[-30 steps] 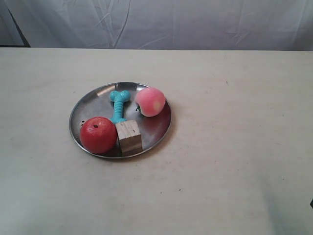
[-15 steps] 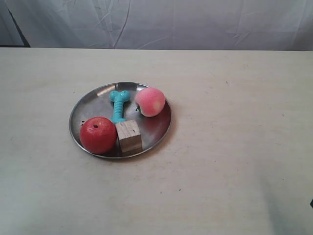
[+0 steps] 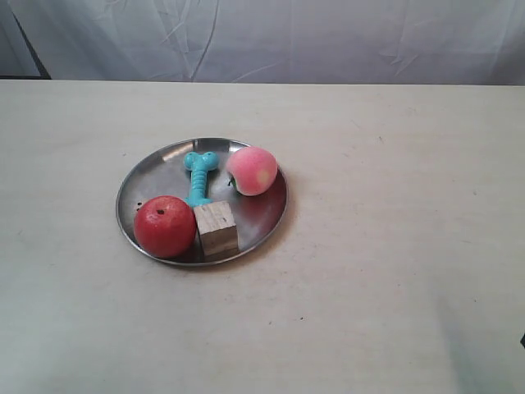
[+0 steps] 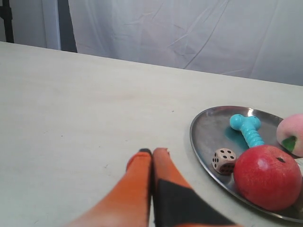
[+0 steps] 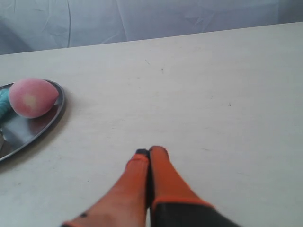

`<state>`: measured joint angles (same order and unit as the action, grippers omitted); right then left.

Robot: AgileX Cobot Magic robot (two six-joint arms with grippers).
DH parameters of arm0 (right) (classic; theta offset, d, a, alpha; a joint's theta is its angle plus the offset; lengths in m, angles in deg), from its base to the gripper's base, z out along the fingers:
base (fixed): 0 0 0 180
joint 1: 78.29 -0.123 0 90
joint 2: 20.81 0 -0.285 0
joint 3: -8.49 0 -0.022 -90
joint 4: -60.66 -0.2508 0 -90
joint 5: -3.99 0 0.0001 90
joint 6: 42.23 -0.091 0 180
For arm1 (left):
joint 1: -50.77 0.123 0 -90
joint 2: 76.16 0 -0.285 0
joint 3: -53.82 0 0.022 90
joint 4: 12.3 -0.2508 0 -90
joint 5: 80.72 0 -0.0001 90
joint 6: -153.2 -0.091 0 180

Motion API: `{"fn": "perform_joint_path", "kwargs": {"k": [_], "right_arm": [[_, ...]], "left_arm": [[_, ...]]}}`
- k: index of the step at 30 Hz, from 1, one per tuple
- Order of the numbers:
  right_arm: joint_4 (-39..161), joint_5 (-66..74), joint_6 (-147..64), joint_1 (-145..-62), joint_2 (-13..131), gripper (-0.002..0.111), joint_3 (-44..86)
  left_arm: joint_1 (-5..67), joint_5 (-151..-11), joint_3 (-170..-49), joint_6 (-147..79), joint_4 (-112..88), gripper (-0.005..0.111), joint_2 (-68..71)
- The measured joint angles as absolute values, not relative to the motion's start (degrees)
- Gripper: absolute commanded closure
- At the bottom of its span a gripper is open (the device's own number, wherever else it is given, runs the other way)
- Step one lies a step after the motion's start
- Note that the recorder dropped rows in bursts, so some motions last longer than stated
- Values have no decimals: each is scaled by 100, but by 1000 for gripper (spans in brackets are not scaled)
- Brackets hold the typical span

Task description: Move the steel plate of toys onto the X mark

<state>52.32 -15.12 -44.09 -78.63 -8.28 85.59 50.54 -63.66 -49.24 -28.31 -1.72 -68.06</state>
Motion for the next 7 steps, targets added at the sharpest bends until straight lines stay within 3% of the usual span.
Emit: {"fn": "perform_joint_path", "kwargs": {"k": [7], "right_arm": [[5113,-1512,-4409,-7863,-828,108,8559]], "left_arm": [[5054,-6366,-4924,-2831,-172,106,-6806]]}}
